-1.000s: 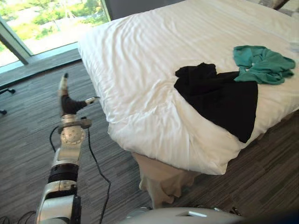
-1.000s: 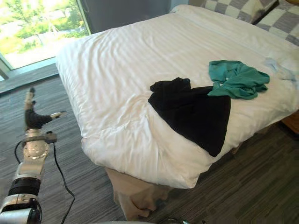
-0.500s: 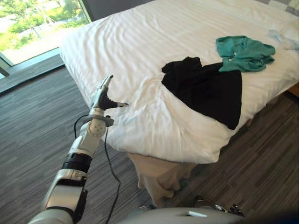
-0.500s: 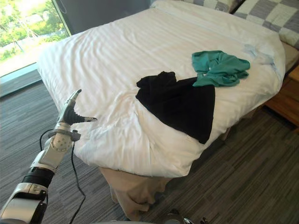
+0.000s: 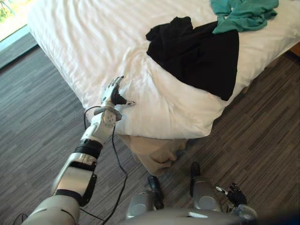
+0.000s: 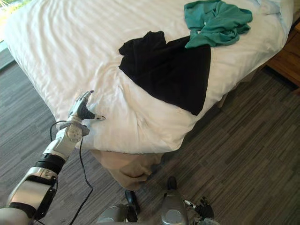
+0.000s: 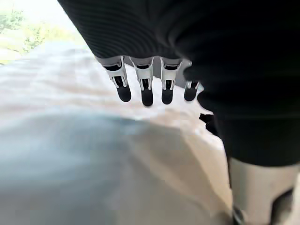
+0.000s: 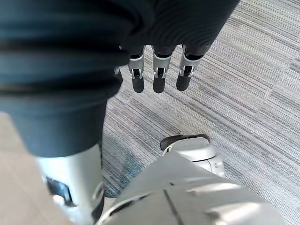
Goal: Tidy the bed and pick cloth on bed and put in laundry
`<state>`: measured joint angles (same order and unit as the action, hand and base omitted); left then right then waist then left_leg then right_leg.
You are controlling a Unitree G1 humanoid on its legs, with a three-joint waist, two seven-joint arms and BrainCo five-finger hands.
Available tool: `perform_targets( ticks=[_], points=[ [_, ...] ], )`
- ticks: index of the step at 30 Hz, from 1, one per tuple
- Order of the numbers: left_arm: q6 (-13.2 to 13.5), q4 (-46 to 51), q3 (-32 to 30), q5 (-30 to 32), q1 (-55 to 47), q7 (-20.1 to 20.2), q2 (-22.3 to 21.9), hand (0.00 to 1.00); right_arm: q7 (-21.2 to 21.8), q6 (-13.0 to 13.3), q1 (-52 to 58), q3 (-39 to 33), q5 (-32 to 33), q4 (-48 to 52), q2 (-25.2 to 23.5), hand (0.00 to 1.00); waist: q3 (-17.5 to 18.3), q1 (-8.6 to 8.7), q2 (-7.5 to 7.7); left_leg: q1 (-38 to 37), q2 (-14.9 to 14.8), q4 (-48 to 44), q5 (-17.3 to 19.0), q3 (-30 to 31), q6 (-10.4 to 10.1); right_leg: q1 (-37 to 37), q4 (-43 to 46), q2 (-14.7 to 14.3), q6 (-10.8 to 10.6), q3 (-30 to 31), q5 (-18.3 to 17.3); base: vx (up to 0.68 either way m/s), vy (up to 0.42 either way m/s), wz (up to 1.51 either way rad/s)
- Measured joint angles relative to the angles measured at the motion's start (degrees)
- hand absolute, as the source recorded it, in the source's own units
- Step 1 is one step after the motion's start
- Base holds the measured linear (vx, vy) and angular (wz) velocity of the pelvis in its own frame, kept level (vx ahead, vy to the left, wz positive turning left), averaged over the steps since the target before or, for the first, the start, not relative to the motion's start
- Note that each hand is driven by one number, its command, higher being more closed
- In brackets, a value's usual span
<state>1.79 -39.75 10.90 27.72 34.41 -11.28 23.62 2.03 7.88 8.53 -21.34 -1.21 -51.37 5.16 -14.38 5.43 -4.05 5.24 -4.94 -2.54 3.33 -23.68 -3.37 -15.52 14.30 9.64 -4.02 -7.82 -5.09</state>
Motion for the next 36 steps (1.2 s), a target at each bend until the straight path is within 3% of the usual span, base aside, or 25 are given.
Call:
perform_targets(
  ticks=[4, 9, 13, 16, 20, 23, 26, 29, 30, 33, 34, 36],
  points=[
    [-2.63, -0.06, -0.04, -0.10, 1.87, 1.69, -1.25, 1.00, 0.03, 0.08, -0.66, 1.96, 0.02, 2.33, -0.10, 0.00, -1.15, -0.15, 0.85, 0.39, 0.05, -0.72, 0.18, -1.97, -0.20, -0.43, 0.65, 0.43, 0.00, 0.73, -0.03, -0.01, 0.015, -0.03],
    [-3.62, -0.07, -0.07, -1.05, 3.88, 2.62, -2.64, 1.00, 0.04, 0.45, -1.72, 2.46, -0.03, 4.09, -0.11, 0.00, -1.29, -0.53, 1.07, 1.71, 0.04, -1.76, 0.75, -2.63, -0.12, -1.43, 1.46, 0.88, -0.03, 0.81, -0.05, 0.00, 0.011, 0.02],
    [-1.38, 0.92, 1.92, -4.19, 5.08, 2.55, -2.75, 1.00, 0.02, 0.71, -1.65, 2.35, -0.01, 5.48, 0.02, 0.00, -1.28, -1.82, 1.07, 1.62, 0.31, -1.75, 0.64, -2.39, -0.03, -1.32, 1.94, 1.26, -0.22, 0.60, -0.20, 0.03, 0.015, 0.08],
    [-0.31, 7.19, 6.34, -4.62, 4.68, 3.04, -2.16, 1.00, -0.07, 0.64, -1.24, 2.36, 0.00, 5.44, -0.07, 0.00, -1.24, -2.00, 1.02, 1.06, 1.01, -1.59, 0.17, -0.65, 0.22, -0.11, 2.33, 2.38, -0.48, -1.26, -0.54, 0.04, 0.028, 0.32],
    [0.46, 18.79, 9.45, -6.62, 0.16, 6.35, 0.16, 1.00, -0.97, 0.63, -0.33, 2.39, 0.05, 4.65, -0.57, 0.00, -1.16, -2.33, 1.00, -0.18, 1.60, -1.39, 0.02, 2.20, 0.44, 2.72, 2.27, 3.09, -0.62, -3.41, -0.68, 0.02, 0.031, 0.39],
    [1.50, 27.19, 9.19, -9.63, -5.75, 9.58, 0.21, 1.00, -2.32, 0.48, 2.20, 2.57, 0.61, 3.90, -1.29, 0.00, -0.36, -2.98, 0.95, -0.22, 2.95, -0.98, -0.27, 5.98, 0.89, 4.20, 4.06, 4.49, -1.32, -5.52, -2.94, 0.01, -0.001, 0.66],
    [2.97, 35.14, 6.26, -13.12, -15.74, 14.39, -0.87, 1.00, -3.55, 0.39, 3.82, 4.10, 1.06, 4.48, -1.95, 0.00, 0.11, -3.44, 0.92, -1.28, 2.98, -1.35, -0.05, 9.07, 1.05, 3.48, 11.72, 5.23, -0.60, -4.71, -4.04, 0.04, -0.020, 0.58],
    [4.60, 40.14, 3.39, -17.27, -24.62, 19.51, -1.55, 1.00, -4.76, -0.38, 4.40, 6.72, 0.95, 5.00, -1.85, 0.00, 2.24, -5.24, 2.99, -0.47, 2.89, -4.23, 1.15, 10.73, 1.08, 0.79, 20.50, 5.44, -0.68, -0.21, -5.86, 0.02, -0.106, 0.40],
    [5.18, 41.72, 1.79, -19.54, -27.74, 21.49, -2.36, 1.00, -4.94, -0.80, 4.42, 7.59, 0.87, 5.14, -1.82, 0.00, 3.23, -5.58, 3.64, 0.19, 2.86, -5.34, 1.66, 11.76, 1.04, 0.65, 22.25, 5.37, -1.63, 0.97, -6.81, -0.01, -0.123, 0.36],
    [5.51, 45.20, 0.64, -22.31, -32.35, 25.54, -3.74, 1.00, -4.94, -0.89, 4.32, 8.73, 0.88, 6.01, -1.72, 0.00, 6.08, -7.89, 3.28, 2.85, 1.69, -7.69, 1.79, 11.92, 0.74, 0.94, 18.62, 3.30, -2.76, 1.91, -7.72, 0.04, -0.154, 0.16],
    [5.82, 46.48, -0.21, -23.14, -33.78, 27.33, -4.13, 0.00, -4.97, -0.91, 3.97, 8.75, 1.00, 6.65, -1.71, 0.00, 6.80, -8.67, 2.99, 3.98, 0.44, -8.65, 1.45, 11.53, 0.81, 2.37, 15.48, 2.44, -3.19, 1.90, -8.90, 0.03, -0.154, 0.07],
    [5.60, 47.34, -1.73, -26.89, -36.02, 29.70, -4.98, 0.00, -4.89, -1.27, 3.07, 9.13, 1.07, 6.78, -2.70, 0.00, 7.07, -8.88, 3.55, 4.44, 0.13, -10.39, 1.45, 11.62, 0.80, 4.81, 12.00, 2.35, -2.13, 1.05, -10.92, -0.02, -0.182, 0.11]
  ],
)
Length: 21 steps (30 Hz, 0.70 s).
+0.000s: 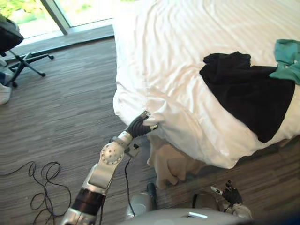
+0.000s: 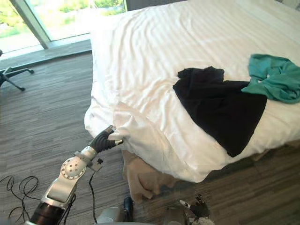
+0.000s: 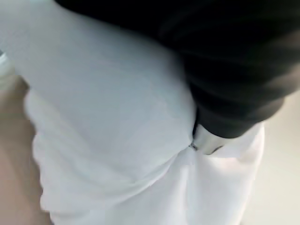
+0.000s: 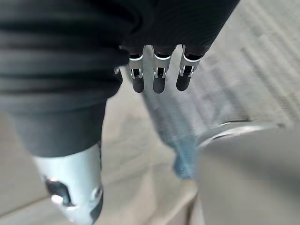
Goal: Tidy the bed and pick cloth on bed and put in laundry
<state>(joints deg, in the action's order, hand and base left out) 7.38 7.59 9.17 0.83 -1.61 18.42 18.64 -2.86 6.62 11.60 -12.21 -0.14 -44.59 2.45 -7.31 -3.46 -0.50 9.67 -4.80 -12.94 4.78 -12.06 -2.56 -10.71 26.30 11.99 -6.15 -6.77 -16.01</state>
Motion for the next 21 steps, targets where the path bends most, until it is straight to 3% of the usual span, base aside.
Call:
perform_targets(
  ticks=[3, 8, 12, 18, 21],
  points=[
    [-0.57, 0.31, -1.11, -3.31, -3.58, 1.43, -1.59, 0.00, 0.28, -0.61, -0.88, 1.02, 0.01, -0.13, 0.52, 0.00, 1.20, -0.91, -1.74, 1.50, -2.16, -1.09, -0.11, -0.08, -0.20, 1.50, -4.85, -2.04, 1.26, -1.59, 0.36, -0.08, -0.132, -0.04],
    [-2.86, -3.35, -3.87, -4.77, -9.26, 0.27, -4.40, 0.00, 0.68, -2.52, -2.32, 0.78, 0.60, -3.53, 1.08, 0.00, 1.46, -0.90, -1.87, 0.98, -3.23, 0.98, -1.90, 0.07, -1.41, 1.58, -6.17, -3.81, 2.46, -1.90, 1.82, -0.08, -0.042, -0.02],
    [-4.12, -18.40, -6.37, -6.46, -9.07, -4.41, -8.75, 0.00, 1.83, -3.39, -2.96, -0.94, 0.81, -6.63, 1.06, 0.00, 0.72, -0.62, -2.73, -1.47, -3.35, 2.02, -2.57, 0.21, -1.45, 4.99, -8.63, -3.90, 2.26, -2.70, 3.13, -0.04, 0.010, 0.03],
    [-0.84, -43.32, -11.39, -4.93, -8.70, -10.30, -12.42, 0.00, 2.62, -3.34, -4.02, -3.84, 0.45, -9.38, 0.80, 0.00, 0.39, -0.43, -2.52, -1.50, -3.14, 0.50, -1.98, 1.45, -0.87, 8.19, -11.03, -3.18, 1.90, -6.02, 4.07, -0.03, 0.030, 0.20],
    [-1.98, -53.63, -13.84, -4.13, -9.34, -11.18, -14.03, 0.00, 2.79, -3.73, -4.13, -5.48, 0.44, -9.61, 0.76, 0.00, 0.46, -0.21, -2.37, -1.28, -2.60, 1.02, -0.72, 1.39, -0.39, 8.46, -11.08, -2.15, 1.69, -7.62, 4.17, -0.04, 0.045, 0.28]
  ],
)
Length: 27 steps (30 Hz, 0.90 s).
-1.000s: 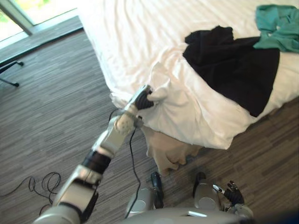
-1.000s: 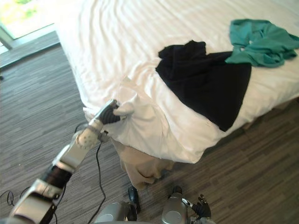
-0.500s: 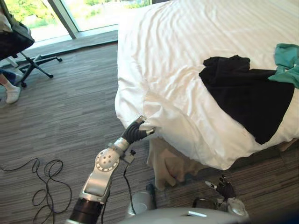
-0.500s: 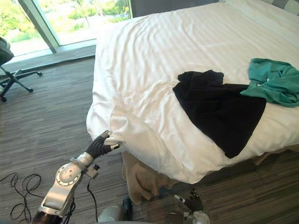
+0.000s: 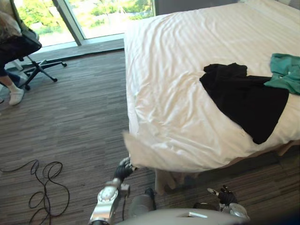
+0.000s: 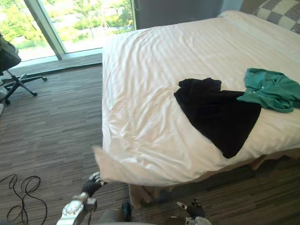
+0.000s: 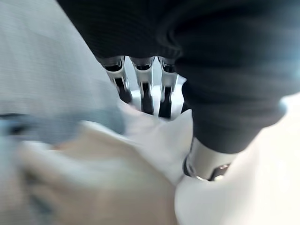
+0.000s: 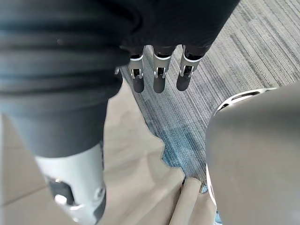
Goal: Tidy the bed and pick cloth on bed and put in laundry
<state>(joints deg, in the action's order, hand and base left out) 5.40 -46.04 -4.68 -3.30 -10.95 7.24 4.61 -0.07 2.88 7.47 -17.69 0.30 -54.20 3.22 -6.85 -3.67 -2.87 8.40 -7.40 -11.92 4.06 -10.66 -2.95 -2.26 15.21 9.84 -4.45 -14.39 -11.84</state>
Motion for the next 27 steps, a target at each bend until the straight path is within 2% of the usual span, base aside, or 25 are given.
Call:
perform_targets(
  ticks=[1, 2, 3, 4, 5, 6, 7, 9, 11, 14, 17, 18, 23, 25, 27],
  points=[
    [-0.16, -1.93, -2.62, 0.84, -0.11, -0.94, -0.27, 0.00, 0.00, -0.05, 0.00, -0.49, 0.15, -0.30, -0.01, 0.00, 0.18, 0.49, 0.06, 0.08, 0.18, 1.27, 0.19, -0.84, 0.09, 0.16, -0.35, 0.78, -0.15, -1.39, 0.10, 0.01, 0.060, 0.50],
    [-0.43, -3.61, -3.34, 2.16, -0.10, -1.41, 0.08, 0.00, -0.03, -0.08, 0.20, -0.69, 0.13, -0.65, -0.05, 0.00, 0.23, 1.09, 1.20, -0.54, 0.74, 2.79, 0.24, -2.72, 0.05, 0.29, -1.10, 2.11, -0.42, -2.25, 0.46, 0.02, 0.076, 0.60],
    [-1.15, -5.23, -4.58, 3.39, 0.11, -1.48, 0.38, 0.00, -0.05, -0.06, -0.09, -0.97, 0.18, -1.42, -0.36, 0.00, 0.23, 1.37, 1.59, -0.31, 0.68, 1.06, 0.27, -4.32, 0.68, 0.41, -1.27, 3.32, -0.64, -3.15, 0.76, 0.06, 0.090, 0.39],
    [-2.82, -7.84, -5.66, 5.48, 0.12, -1.53, 0.12, 0.00, -0.14, -0.24, -0.30, -1.88, 0.72, -2.49, 0.18, 0.00, 0.47, 1.47, 0.99, -1.05, -0.40, -2.67, -0.24, -4.68, 1.05, 0.60, -0.82, 4.09, -1.18, -3.76, 0.68, 0.08, 0.076, 0.25],
    [-3.67, -8.80, -6.35, 5.98, 0.02, -1.56, -0.42, 0.00, -0.19, -0.31, -0.20, -2.16, 1.08, -2.67, 0.51, 0.00, 0.77, 1.77, 0.29, -2.17, -0.62, -1.37, 0.54, -4.27, -0.09, 0.73, -0.64, 4.01, -1.68, -3.87, 0.53, 0.10, 0.141, 0.16],
    [-5.26, -10.30, -7.62, 7.86, 0.12, -1.70, -0.61, 0.00, -0.33, -0.59, -0.76, -2.64, 2.04, -3.49, 1.02, 0.00, 0.96, 2.23, -0.03, -3.69, 0.69, 2.16, 0.41, -4.33, -0.71, 0.89, -0.72, 4.55, -2.28, -3.86, 0.68, 0.06, 0.131, 0.08],
    [-6.41, -11.11, -7.64, 10.00, 0.09, -1.31, 0.39, 0.00, -0.35, -0.76, -1.06, -2.62, 3.25, -3.67, 0.19, 0.00, 1.09, 2.52, 0.83, -5.28, 1.97, 5.99, -1.51, -4.62, -0.66, 1.02, -1.94, 5.15, -2.87, -4.24, 1.60, 0.06, 0.143, 0.08],
    [-7.47, -11.90, -7.65, 12.00, 0.40, -1.32, 1.38, 0.00, -0.94, -0.78, -1.16, -3.27, 6.35, -3.97, -0.91, 0.00, 0.99, 3.23, 1.61, -7.45, 3.31, 10.95, -4.15, -4.32, -0.48, 1.96, -3.49, 5.48, -3.50, -4.97, 2.35, 0.05, 0.060, 0.11],
    [-7.64, -12.15, -7.57, 12.18, 0.46, -1.26, 1.43, 0.00, -2.50, -1.28, -0.98, -4.46, 9.18, -4.86, -0.96, 0.00, 0.68, 3.93, 2.20, -9.20, 3.78, 13.81, -5.48, -4.34, -0.46, 2.92, -4.53, 5.30, -3.59, -5.01, 2.84, 0.04, 0.025, 0.03],
    [-7.08, -12.55, -6.68, 14.15, 0.67, -1.02, 1.44, 0.00, -5.62, -1.09, -0.96, -6.72, 13.76, -6.37, -0.98, 0.00, 0.46, 4.27, 2.31, -11.87, 3.95, 17.48, -7.18, -4.43, -0.57, 4.32, -5.50, 4.58, -3.58, -5.03, 3.19, 0.03, 0.002, -0.05],
    [-5.73, -12.68, -6.29, 15.22, 1.10, -0.73, 1.90, 0.00, -8.67, 1.01, -1.03, -9.22, 16.43, -6.33, -0.90, 0.00, 0.10, 4.41, 2.67, -12.37, 3.86, 17.55, -7.20, -4.45, -0.61, 4.99, -6.30, 4.12, -3.53, -5.01, 3.34, 0.00, 0.003, -0.02],
    [-4.97, -12.69, -4.90, 15.23, 1.11, -0.66, 2.40, 0.00, -9.92, 2.08, -1.39, -10.10, 16.60, -5.97, -0.59, 1.00, 0.01, 4.40, 2.81, -12.37, 3.78, 17.77, -7.21, -4.45, -0.63, 5.02, -6.37, 4.02, -3.49, -4.99, 3.37, 0.00, 0.000, 0.00],
    [-2.05, -12.08, -2.30, 15.22, 1.08, -0.15, 3.67, 0.00, -16.14, 5.22, -3.95, -14.00, 18.92, 1.69, 1.32, 1.00, -1.32, 4.34, 3.52, -13.06, 3.72, 17.85, -7.15, -4.63, -0.68, 6.11, -7.62, 3.75, -3.43, -4.86, 3.83, 0.00, 0.006, -0.02],
    [-1.31, -11.83, -1.96, 15.23, 1.16, -0.22, 3.90, 0.00, -16.85, 6.00, -5.78, -14.74, 19.60, 6.16, 3.21, 1.00, -2.10, 4.33, 3.72, -13.06, 3.74, 17.86, -6.99, -4.78, -0.69, 6.51, -8.49, 3.61, -3.31, -4.85, 4.08, -0.01, 0.009, -0.02],
    [-0.95, -11.34, -0.54, 15.22, 0.94, -1.30, 4.25, 0.00, -16.03, 8.86, -7.13, -15.55, 19.63, 14.57, 5.26, 1.00, -2.48, 4.25, 3.93, -12.61, 3.68, 17.86, -6.57, -5.26, -0.78, 6.47, -9.28, 3.42, -3.13, -4.79, 4.30, 0.00, 0.000, 0.00]
  ],
)
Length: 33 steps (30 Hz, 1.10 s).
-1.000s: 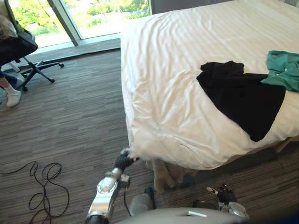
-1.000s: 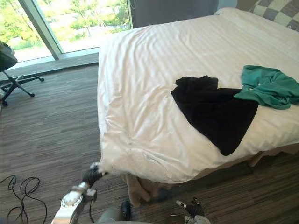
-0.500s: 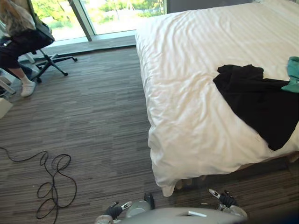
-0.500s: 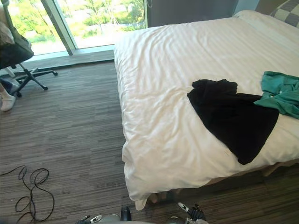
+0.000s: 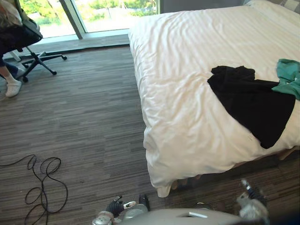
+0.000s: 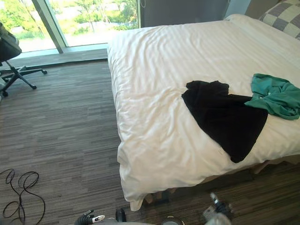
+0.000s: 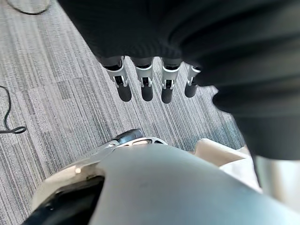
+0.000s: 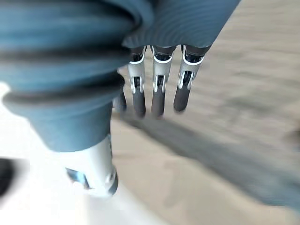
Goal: Tidy the bed and pick cloth on bed and put in laundry
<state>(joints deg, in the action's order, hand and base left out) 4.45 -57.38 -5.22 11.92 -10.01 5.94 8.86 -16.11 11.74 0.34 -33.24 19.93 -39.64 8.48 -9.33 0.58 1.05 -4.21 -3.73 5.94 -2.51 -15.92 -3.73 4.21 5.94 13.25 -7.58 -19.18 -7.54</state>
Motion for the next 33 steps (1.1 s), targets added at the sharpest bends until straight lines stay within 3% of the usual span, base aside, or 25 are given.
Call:
perform_targets(
  ticks=[3, 5, 7, 10, 11, 13, 16, 19, 21, 24, 29, 33],
  points=[
    [0.16, 0.37, 1.12, -0.04, -0.20, -1.39, 0.49, 0.00, 4.37, 3.55, -1.63, 0.84, -1.71, 12.18, 1.49, 1.00, -0.09, -0.06, 0.12, 0.60, -0.06, -0.04, 0.01, -0.42, 0.04, -0.45, 0.08, -0.18, -0.22, 0.60, 0.49, 0.09, 0.004, -0.07],
    [0.43, 0.48, 1.32, -0.03, -0.37, -2.22, 0.60, 0.00, 9.28, 4.47, -2.97, 3.10, -3.54, 21.12, 2.19, 1.00, -0.12, 0.03, 0.19, 0.67, -0.06, -0.10, 0.11, -0.77, -0.02, -0.79, 0.04, -0.26, -0.23, 1.05, 0.54, 0.11, -0.002, -0.10],
    [0.74, 1.29, 2.75, 0.01, -0.58, -2.58, 1.22, 0.00, 16.87, 5.15, -4.53, 8.13, -3.89, 28.57, 4.47, 1.00, -0.26, -0.02, 0.45, 0.61, -0.11, -0.35, 0.16, -0.78, -0.06, -0.63, 0.04, -0.36, -0.19, 1.07, 0.59, 0.12, -0.011, 0.01],
    [1.25, 1.73, 3.08, 0.05, -0.83, -2.82, 1.38, 0.00, 28.22, 5.79, -8.17, 16.01, -3.27, 31.83, 5.71, 1.00, -0.47, -0.23, 0.81, 0.41, -0.38, -0.38, 0.15, -0.73, -0.07, -0.24, 0.04, -0.68, 0.02, 1.07, 0.81, 0.08, -0.011, 0.05],
    [1.27, 1.75, 3.13, 0.05, -0.83, -3.07, 1.38, 0.00, 30.22, 5.80, -8.93, 18.02, -3.16, 31.97, 5.66, 1.00, -0.51, -0.31, 0.88, 0.25, -0.41, -0.38, 0.15, -0.70, -0.07, 0.03, 0.04, -0.72, 0.04, 1.04, 0.83, 0.07, -0.006, 0.10],
    [1.48, 1.91, 4.16, 0.03, -0.81, -4.27, 1.52, 0.00, 36.53, 5.64, -11.55, 25.79, -2.00, 31.86, 5.45, 1.00, -0.57, -1.58, 0.91, 0.21, -0.74, -0.39, 0.15, -0.62, -0.07, 0.18, 0.04, -1.03, 0.27, 0.97, 1.29, 0.06, -0.002, 0.06],
    [2.33, 2.09, 4.31, -0.09, -0.33, -5.75, 1.63, 0.00, 41.08, 3.58, -17.41, 33.95, -0.51, 30.80, 3.70, 1.00, -1.55, -3.00, 1.03, 1.24, -1.20, -0.41, 0.13, 0.42, -0.08, -0.36, 0.11, -1.43, 0.56, 0.27, 2.00, 0.01, 0.000, 0.13],
    [2.73, 2.10, 4.30, -0.48, 1.65, -6.43, 2.25, 0.00, 42.07, 1.86, -23.23, 38.18, 1.06, 30.06, 1.82, 1.00, -3.71, -4.43, 1.94, 4.45, -1.14, -1.49, -0.02, 1.39, 0.08, -2.48, 0.41, -1.22, 0.72, -0.68, 2.17, -0.06, 0.012, 0.20],
    [3.28, 2.09, 4.32, -2.54, 4.74, -6.67, 2.99, 0.00, 42.47, -0.09, -30.00, 41.37, 2.35, 27.27, -0.37, 1.00, -7.29, -5.65, 2.91, 8.87, -1.43, -3.67, -0.28, 3.04, 0.41, -4.98, 0.56, -1.31, 1.50, -1.50, 2.96, -0.13, 0.017, 0.32],
    [3.75, 2.33, 4.55, -4.66, 7.68, -7.59, 3.08, 0.00, 42.24, -1.94, -36.00, 44.75, 2.31, 23.10, -2.28, 1.00, -10.86, -7.12, 3.03, 12.68, -1.43, -4.41, -1.29, 4.47, 0.80, -7.51, 0.57, -1.22, 1.61, -2.53, 3.72, -0.11, 0.027, 0.29],
    [5.22, 4.39, 4.59, -6.93, 9.53, -8.72, 2.61, 0.00, 39.94, -4.67, -41.87, 48.59, 0.89, 15.55, -4.45, 1.00, -15.93, -8.22, 2.09, 18.12, -1.13, -6.43, -2.25, 6.34, 1.33, -11.18, 1.18, -0.78, 1.94, -3.77, 4.57, -0.06, 0.036, 0.19],
    [5.95, 4.07, 4.72, -8.16, 12.27, -8.89, 1.10, 0.00, 35.43, -5.13, -45.05, 47.28, 0.08, 6.17, -4.54, 1.00, -17.74, -8.80, -0.13, 23.14, -0.83, -8.27, -2.82, 6.99, 1.59, -16.14, 3.47, -0.23, 1.95, -3.78, 4.56, -0.05, 0.038, 0.04]
  ],
)
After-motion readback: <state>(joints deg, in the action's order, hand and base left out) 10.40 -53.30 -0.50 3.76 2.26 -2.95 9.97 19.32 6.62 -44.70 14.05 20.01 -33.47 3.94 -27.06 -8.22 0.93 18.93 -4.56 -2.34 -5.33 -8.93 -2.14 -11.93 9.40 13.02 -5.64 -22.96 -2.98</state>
